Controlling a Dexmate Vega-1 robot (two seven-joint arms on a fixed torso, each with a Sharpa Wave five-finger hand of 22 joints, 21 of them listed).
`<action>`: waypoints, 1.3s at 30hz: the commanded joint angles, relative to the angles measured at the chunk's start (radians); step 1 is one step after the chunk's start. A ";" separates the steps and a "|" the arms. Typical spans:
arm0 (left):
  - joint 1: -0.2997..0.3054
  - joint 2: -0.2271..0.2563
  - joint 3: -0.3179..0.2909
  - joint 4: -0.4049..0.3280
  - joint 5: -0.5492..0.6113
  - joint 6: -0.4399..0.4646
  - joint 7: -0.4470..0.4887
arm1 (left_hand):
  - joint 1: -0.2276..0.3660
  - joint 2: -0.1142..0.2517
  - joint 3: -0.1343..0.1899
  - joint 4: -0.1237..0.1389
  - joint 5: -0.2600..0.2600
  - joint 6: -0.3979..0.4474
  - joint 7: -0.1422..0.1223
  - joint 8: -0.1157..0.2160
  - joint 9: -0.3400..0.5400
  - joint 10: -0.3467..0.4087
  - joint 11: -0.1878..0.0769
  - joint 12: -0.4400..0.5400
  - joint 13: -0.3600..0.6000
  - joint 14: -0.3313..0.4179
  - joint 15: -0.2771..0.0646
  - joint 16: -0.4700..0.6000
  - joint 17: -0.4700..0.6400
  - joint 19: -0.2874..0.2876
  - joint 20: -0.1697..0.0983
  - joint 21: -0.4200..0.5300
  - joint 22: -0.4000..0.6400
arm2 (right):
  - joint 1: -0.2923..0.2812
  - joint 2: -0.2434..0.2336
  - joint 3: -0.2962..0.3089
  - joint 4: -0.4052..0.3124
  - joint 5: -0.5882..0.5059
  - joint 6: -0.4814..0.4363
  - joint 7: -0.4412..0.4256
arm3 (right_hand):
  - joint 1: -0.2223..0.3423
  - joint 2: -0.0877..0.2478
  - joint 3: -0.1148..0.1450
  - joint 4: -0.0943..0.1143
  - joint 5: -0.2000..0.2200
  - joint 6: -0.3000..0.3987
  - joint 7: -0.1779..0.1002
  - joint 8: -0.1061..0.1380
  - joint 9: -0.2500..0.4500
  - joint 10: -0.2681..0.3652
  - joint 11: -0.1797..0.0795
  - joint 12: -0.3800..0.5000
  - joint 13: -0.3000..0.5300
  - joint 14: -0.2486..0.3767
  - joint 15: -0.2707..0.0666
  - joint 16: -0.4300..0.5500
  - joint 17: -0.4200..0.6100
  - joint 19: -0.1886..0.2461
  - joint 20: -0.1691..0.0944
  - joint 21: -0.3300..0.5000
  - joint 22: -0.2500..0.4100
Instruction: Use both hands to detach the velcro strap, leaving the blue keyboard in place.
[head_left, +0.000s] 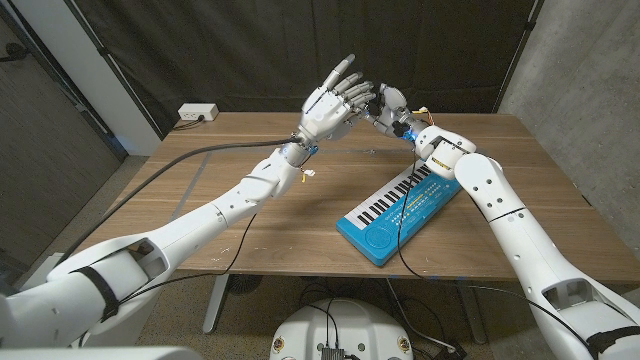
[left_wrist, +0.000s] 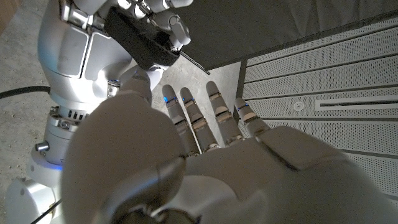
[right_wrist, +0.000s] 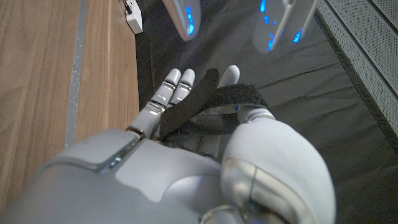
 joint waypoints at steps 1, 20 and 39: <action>-0.010 0.010 0.025 -0.021 -0.035 0.034 -0.043 | 0.008 0.000 0.009 0.000 -0.003 0.014 0.007 -0.004 -0.002 0.013 0.000 0.005 0.003 0.008 0.004 0.004 0.006 0.006 0.004 0.005 0.002 | -0.017 0.001 0.007 -0.015 -0.001 0.006 -0.016 | 0.004 0.002 0.005 -0.004 0.006 0.004 0.004 -0.003 0.003 -0.002 0.002 -0.004 0.003 0.000 0.002 0.000 0.002 0.000 0.001 0.007 0.004; -0.041 -0.020 0.054 0.045 -0.067 -0.004 -0.008 | 0.021 0.008 0.016 -0.007 -0.005 0.085 -0.010 0.012 -0.015 0.039 -0.008 0.010 0.009 0.019 0.002 0.007 0.015 0.009 0.007 0.009 0.006 | -0.035 0.000 0.012 -0.023 0.000 0.028 -0.008 | -0.001 0.002 0.004 -0.004 0.008 0.008 0.000 -0.006 0.002 -0.001 0.002 -0.007 0.003 0.000 -0.004 0.001 0.003 0.000 0.000 0.008 0.004; -0.079 -0.050 0.085 0.103 -0.093 -0.023 0.002 | 0.026 0.011 0.019 -0.010 -0.005 0.098 -0.006 0.010 -0.021 0.040 -0.009 0.006 0.012 0.021 0.002 0.008 0.018 0.010 0.010 0.011 0.007 | -0.042 -0.008 0.021 -0.033 0.013 0.034 0.002 | -0.009 0.000 0.003 -0.003 0.009 0.010 -0.003 -0.009 0.002 0.002 0.001 -0.009 0.003 -0.001 -0.003 0.000 0.003 0.001 0.000 0.009 0.005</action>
